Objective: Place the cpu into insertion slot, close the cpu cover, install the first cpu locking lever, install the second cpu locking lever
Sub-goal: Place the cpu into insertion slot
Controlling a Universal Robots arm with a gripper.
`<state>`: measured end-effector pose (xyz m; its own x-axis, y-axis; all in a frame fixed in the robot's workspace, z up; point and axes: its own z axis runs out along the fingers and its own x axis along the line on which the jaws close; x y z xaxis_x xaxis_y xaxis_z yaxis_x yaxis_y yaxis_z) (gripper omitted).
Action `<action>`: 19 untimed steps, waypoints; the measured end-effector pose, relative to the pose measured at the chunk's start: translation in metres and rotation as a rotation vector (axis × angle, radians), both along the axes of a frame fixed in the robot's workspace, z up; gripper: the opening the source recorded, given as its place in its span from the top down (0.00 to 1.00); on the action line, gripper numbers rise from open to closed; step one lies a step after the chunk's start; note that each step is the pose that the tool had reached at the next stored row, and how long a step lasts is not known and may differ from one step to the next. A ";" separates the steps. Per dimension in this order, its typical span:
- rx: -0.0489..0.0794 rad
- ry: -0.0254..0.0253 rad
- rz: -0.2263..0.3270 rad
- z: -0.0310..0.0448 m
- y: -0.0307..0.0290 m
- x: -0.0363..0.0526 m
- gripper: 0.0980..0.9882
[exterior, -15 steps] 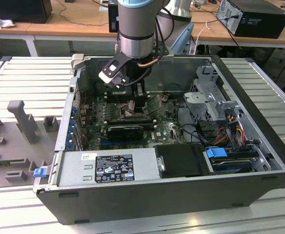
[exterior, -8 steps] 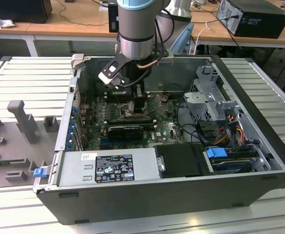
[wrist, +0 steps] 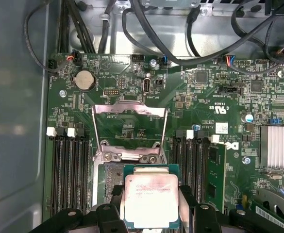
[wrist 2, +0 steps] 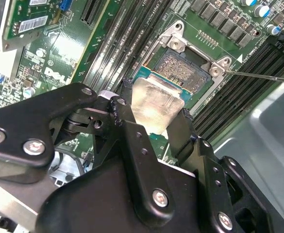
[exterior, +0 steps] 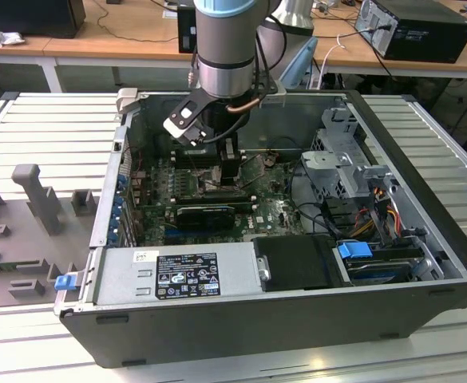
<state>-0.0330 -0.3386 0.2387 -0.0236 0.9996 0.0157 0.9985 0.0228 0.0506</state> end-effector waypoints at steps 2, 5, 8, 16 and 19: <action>0.000 0.0001 -0.011 -0.0004 0.0008 0.0001 0.52; 0.000 0.0013 -0.029 -0.0021 0.0020 0.0000 0.52; 0.002 0.0040 -0.029 -0.0054 0.0045 -0.0009 0.52; 0.005 0.0090 -0.024 -0.0178 0.0167 -0.0076 0.52; 0.005 0.0105 -0.024 -0.0245 0.0188 -0.0079 0.52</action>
<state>-0.0408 -0.3198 0.2142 0.0007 0.9998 0.0205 0.9992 -0.0015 0.0402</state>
